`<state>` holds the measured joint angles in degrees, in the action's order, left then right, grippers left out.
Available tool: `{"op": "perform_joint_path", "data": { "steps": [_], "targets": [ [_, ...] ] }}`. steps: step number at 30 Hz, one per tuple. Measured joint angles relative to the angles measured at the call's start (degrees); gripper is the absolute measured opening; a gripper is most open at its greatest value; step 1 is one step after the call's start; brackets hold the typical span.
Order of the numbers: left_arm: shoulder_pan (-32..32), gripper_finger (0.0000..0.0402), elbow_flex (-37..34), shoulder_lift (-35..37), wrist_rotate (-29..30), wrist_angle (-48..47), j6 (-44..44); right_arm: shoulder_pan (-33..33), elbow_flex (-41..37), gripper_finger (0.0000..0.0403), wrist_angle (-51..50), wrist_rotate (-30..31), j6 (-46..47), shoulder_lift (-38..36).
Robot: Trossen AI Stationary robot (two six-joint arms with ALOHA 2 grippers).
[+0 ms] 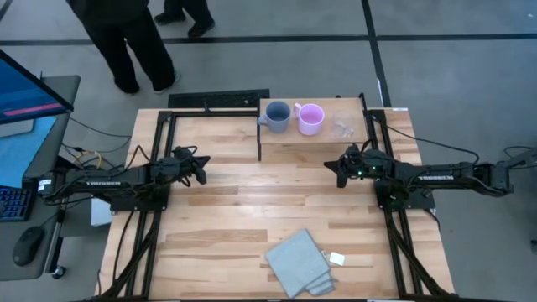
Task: Stack small to large cups/mugs on shelf
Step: Return to Home Position
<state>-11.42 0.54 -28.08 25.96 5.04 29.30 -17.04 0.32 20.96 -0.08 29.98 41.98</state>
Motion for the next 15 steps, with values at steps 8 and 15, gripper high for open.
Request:
{"op": "perform_joint_path", "data": {
  "steps": [8, 15],
  "targets": [
    [0.00, 0.0000, -0.07, -0.04, 0.08, -0.01, -0.06, -0.04, -0.02, 0.0002, -8.51, 0.65, 2.60, 0.00],
    [0.00, 0.0000, -0.09, -0.04, 0.20, -0.02, -2.79, -0.04, -0.02, 0.0002, -12.38, 1.84, 2.78, 0.00]
  ]
}}
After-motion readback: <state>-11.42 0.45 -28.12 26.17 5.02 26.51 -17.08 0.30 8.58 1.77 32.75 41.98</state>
